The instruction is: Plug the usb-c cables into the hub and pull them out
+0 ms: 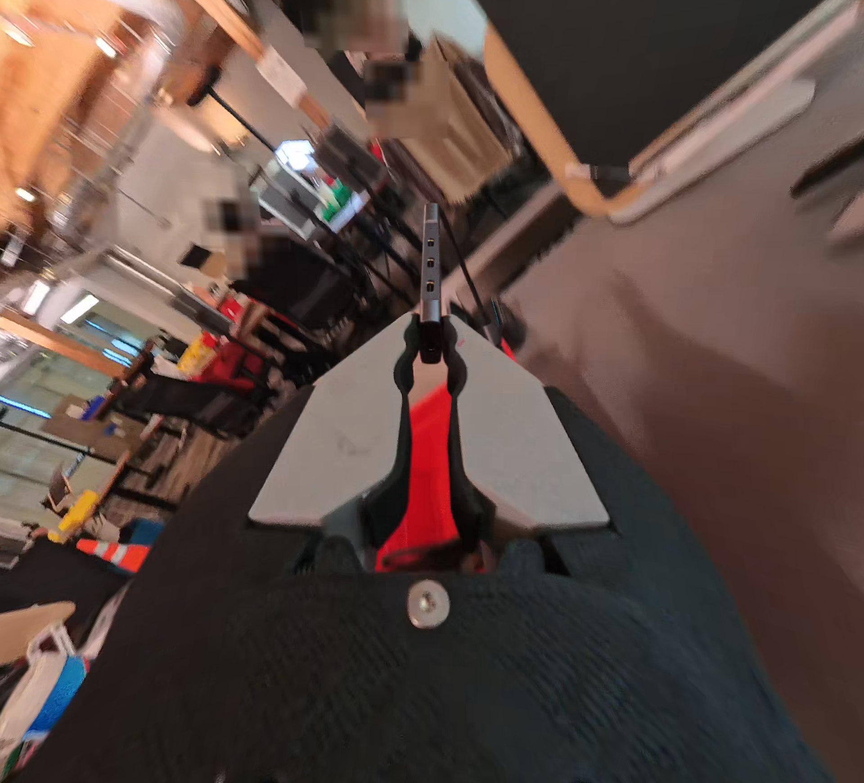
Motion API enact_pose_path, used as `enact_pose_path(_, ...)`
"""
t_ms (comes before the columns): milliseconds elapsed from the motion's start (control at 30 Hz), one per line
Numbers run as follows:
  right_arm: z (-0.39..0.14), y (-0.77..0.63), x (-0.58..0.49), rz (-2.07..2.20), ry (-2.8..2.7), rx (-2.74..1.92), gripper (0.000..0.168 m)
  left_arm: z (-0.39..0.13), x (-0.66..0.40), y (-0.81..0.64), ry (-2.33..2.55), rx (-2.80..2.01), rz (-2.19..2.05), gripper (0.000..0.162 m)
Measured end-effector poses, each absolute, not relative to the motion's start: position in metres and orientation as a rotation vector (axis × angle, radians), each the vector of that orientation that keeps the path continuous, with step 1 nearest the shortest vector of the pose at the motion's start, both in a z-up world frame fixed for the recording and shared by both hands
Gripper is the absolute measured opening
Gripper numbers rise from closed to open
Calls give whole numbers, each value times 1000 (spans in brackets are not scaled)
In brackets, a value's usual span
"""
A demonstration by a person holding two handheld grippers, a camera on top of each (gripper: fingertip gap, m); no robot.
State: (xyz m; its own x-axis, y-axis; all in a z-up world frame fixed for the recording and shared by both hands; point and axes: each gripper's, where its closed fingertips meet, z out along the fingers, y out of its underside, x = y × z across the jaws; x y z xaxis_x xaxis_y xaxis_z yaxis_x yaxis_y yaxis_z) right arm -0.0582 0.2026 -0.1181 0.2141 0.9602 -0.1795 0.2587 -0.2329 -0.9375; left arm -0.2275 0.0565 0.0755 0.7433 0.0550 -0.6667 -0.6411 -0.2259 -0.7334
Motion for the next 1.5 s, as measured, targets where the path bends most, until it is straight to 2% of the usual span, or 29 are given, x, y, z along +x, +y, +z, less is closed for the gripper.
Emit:
enact_pose_path(133, -108, 213, -48, 1079, -1094, -1657, 65, 140, -184, 45, 381, -1356, 637, 7)
enact_pose_path(233, -93, 228, -37, 1069, -1007, -1637, 66, 134, -146, 54, 403, -1351, 443, 7)
enact_pose_path(333, -61, 245, -15, 1094, -853, -1549, 62, 97, -113, 73, 469, -1349, 342, 7)
enact_pose_path(533, -8, 251, 32, 1247, -634, -1397, 61, -16, -58, 117, 685, -1459, -11, 7)
enact_pose_path(733, 12, 210, 27, 1252, -907, -1260, 63, -73, -40, 141, 836, -1478, -189, 7)
enact_pose_path(933, -27, 173, 1, 1259, -1286, -1326, 60, -118, -45, 151, 948, -1573, -98, 6)
enact_pose_path(1267, -113, 163, -12, 878, -1670, -1385, 63, -119, -37, 139, 1001, -1533, -135, 6)
enact_pose_path(1333, -128, 159, -8, 790, -1754, -1341, 51, -122, -34, 135, 1023, -1533, -172, 7)
enact_pose_path(1367, -133, 159, -6, 742, -1777, -1314, 40, -123, -33, 134, 1030, -1535, -185, 7)
enact_pose_path(1400, -135, 162, -5, 680, -1778, -1292, 21, -125, -33, 135, 1033, -1543, -191, 8)
enact_pose_path(1433, -135, 165, -5, 632, -1774, -1282, 14, -127, -34, 137, 1027, -1554, -185, 9)
enact_pose_path(1500, -139, 167, -6, 610, -1770, -1317, 13, -130, -38, 142, 996, -1583, -172, 10)
